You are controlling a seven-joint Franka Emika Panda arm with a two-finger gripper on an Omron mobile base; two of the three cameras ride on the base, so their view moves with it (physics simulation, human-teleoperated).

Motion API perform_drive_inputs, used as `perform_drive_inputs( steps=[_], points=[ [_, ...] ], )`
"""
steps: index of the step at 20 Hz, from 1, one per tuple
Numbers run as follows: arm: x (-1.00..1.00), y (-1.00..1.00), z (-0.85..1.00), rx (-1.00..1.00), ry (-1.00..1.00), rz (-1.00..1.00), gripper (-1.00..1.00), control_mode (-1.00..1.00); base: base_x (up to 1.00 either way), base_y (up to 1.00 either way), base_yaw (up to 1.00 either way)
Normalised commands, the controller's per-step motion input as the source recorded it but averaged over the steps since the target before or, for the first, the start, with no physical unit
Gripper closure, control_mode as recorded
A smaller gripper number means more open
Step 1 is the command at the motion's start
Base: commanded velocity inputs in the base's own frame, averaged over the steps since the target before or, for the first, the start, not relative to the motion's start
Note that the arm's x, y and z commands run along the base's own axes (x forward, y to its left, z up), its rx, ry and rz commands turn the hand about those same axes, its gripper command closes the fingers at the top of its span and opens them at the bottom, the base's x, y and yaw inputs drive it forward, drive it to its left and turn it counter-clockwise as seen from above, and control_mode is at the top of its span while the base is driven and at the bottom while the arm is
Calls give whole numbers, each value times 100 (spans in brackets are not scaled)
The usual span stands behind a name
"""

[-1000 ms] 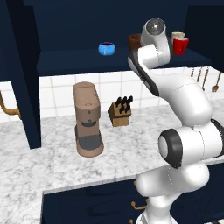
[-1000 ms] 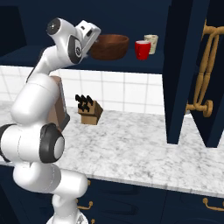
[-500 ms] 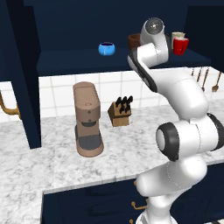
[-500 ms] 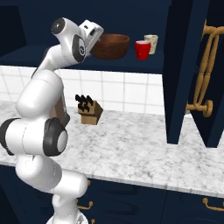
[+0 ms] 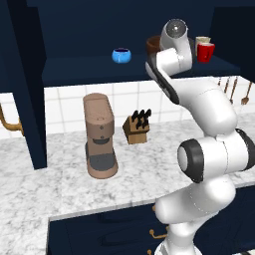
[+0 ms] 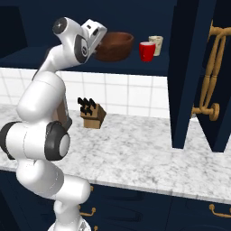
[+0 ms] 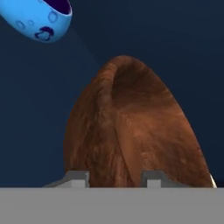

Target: Gather all objects into one cabinet and sort the glasses and bowls to opposite sides.

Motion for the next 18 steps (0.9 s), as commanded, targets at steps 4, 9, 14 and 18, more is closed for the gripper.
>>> perform_drive_inputs(
  steps=[4, 9, 14, 18],
  points=[
    [0, 0, -3, 0, 0, 0, 100, -100, 0, 0, 0],
    [-1, 0, 0, 0, 0, 5, 100, -100, 0, 0, 0],
    [-13, 0, 0, 0, 0, 14, 100, -100, 0, 0, 0],
    [-41, -6, -1, 0, 0, 18, 100, -100, 0, 0, 0]
  ],
)
